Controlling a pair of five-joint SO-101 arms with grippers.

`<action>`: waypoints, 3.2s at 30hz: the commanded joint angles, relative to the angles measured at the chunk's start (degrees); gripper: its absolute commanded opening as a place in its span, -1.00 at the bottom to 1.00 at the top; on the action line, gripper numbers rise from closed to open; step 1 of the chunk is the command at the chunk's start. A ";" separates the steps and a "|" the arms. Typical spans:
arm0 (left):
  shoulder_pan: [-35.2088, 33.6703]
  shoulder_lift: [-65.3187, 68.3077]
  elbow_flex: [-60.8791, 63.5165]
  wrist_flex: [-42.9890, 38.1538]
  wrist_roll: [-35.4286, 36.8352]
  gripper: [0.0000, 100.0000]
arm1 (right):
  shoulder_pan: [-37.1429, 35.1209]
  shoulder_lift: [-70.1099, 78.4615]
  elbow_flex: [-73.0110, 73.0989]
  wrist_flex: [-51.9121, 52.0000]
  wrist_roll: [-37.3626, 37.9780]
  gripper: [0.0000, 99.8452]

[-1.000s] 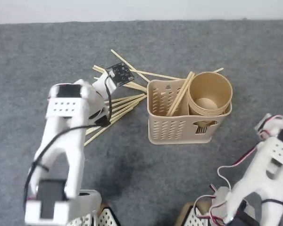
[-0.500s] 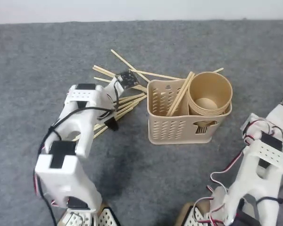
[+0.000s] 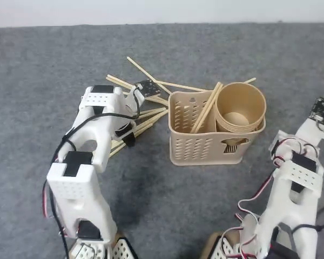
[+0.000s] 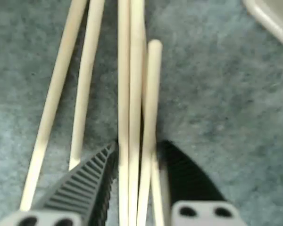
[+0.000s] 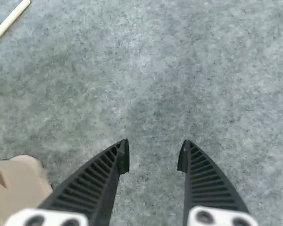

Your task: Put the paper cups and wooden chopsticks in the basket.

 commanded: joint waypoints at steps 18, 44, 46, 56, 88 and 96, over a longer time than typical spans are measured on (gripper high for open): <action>4.92 0.18 -6.29 6.51 0.79 -0.88 | -0.66 -0.75 -0.26 -1.10 0.88 -0.65; 5.10 -24.62 -29.14 28.22 4.22 -0.98 | -0.66 -0.57 -0.26 -0.92 0.88 -0.65; 5.45 -31.12 -31.60 27.87 9.58 -0.98 | -0.66 -0.57 -0.26 -0.92 0.88 -0.65; 19.78 -53.80 -32.31 9.32 49.93 -0.98 | -0.66 -0.57 -0.26 -0.57 0.88 -0.65; 29.63 -54.77 3.47 -20.48 55.38 -0.50 | -2.24 -0.48 -0.18 -1.10 0.97 -0.65; 8.97 -54.07 -4.18 -2.37 39.82 -0.52 | -2.15 -0.48 -0.18 -1.01 1.05 -0.65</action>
